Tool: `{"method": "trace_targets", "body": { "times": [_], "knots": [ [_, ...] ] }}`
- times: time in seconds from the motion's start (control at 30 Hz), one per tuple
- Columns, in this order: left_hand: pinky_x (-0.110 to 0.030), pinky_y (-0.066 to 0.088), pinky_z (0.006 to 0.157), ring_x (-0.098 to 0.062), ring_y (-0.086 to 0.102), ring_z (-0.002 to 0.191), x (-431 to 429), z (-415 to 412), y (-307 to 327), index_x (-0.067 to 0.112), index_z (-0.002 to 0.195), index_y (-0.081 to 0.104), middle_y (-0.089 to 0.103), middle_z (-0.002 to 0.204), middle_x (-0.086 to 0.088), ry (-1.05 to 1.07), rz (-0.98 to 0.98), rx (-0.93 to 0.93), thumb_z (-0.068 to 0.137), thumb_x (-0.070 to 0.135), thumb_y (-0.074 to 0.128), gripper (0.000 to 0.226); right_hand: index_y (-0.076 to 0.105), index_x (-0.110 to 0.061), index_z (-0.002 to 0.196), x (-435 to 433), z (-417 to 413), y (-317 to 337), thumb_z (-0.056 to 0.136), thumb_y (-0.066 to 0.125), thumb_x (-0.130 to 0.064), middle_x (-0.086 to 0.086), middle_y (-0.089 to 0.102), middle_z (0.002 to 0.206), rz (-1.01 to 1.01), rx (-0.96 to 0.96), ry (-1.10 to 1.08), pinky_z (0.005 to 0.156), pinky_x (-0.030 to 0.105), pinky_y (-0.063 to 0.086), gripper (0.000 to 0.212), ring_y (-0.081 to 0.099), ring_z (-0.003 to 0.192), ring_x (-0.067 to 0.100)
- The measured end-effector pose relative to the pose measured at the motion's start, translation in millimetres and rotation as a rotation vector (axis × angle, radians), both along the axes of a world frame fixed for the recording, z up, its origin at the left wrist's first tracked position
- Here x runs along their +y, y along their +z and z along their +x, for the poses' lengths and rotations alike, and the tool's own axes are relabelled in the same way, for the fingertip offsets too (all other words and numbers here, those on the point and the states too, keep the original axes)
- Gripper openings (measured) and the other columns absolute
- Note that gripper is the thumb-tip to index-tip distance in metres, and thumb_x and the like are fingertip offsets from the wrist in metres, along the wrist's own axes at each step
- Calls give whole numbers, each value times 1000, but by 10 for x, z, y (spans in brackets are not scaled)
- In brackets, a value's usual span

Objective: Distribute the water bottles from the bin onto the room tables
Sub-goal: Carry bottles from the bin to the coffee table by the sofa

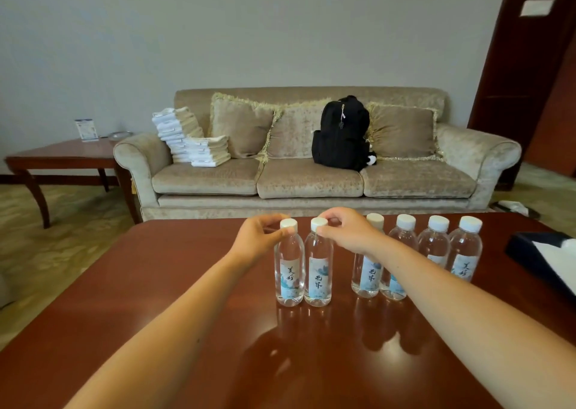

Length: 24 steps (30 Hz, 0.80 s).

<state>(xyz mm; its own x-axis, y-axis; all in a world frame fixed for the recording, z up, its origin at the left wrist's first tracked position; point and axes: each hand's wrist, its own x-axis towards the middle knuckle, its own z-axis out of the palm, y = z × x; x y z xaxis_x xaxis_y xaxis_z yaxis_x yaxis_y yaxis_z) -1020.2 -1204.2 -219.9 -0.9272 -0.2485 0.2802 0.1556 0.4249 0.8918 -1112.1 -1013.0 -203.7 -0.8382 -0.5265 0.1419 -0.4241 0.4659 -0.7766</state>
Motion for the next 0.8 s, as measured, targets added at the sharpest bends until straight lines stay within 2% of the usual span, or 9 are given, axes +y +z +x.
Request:
{"method": "trace_targets", "body": {
  "times": [0.1, 0.2, 0.3, 0.4, 0.57, 0.8],
  "knots": [
    [-7, 50, 67, 6, 68, 78, 5, -1, -18, 18, 108, 73, 74, 93, 7, 15, 26, -2, 85, 20, 74, 23, 62, -23, 111, -5, 10, 53, 92, 67, -22, -8, 64, 114, 32, -10, 29, 84, 25, 49, 20, 61, 103, 10],
    [-8, 50, 68, 2, 68, 86, -33, -36, -33, 22, 108, 72, 74, 95, 9, -9, 12, -29, 85, 23, 75, 23, 62, -27, 115, 27, -11, 128, 90, 71, -23, -5, 64, 118, 104, 51, 69, 96, 33, 50, 26, 61, 108, 12],
    [-17, 52, 79, -7, 67, 98, -87, -91, -36, 25, 117, 69, 73, 104, 7, -4, -96, -70, 82, 27, 78, 36, 70, -30, 105, 48, -46, 241, 80, 81, -28, -7, 69, 110, 191, 109, 93, 96, 36, 52, 27, 63, 104, 8],
    [-17, 51, 76, -6, 67, 93, -100, -139, 27, 23, 117, 68, 73, 99, 8, -20, -209, -91, 81, 24, 79, 38, 74, -29, 103, 19, -55, 350, 77, 83, -31, -8, 72, 104, 318, 166, 140, 90, 34, 55, 28, 66, 98, 9],
    [-19, 50, 73, -1, 67, 81, -69, -230, 105, 26, 101, 70, 72, 87, 12, -63, -298, -92, 80, 22, 80, 23, 76, -24, 105, 36, -101, 438, 80, 81, -31, -6, 73, 103, 435, 236, 166, 88, 36, 56, 26, 66, 95, 10],
    [-12, 48, 68, -4, 66, 84, 30, -400, 82, 20, 110, 72, 73, 92, 8, -73, -301, -73, 78, 25, 81, 34, 75, -31, 101, 112, -246, 434, 80, 79, -35, -11, 73, 102, 504, 273, 116, 88, 42, 57, 21, 67, 95, 10]
  ]
}}
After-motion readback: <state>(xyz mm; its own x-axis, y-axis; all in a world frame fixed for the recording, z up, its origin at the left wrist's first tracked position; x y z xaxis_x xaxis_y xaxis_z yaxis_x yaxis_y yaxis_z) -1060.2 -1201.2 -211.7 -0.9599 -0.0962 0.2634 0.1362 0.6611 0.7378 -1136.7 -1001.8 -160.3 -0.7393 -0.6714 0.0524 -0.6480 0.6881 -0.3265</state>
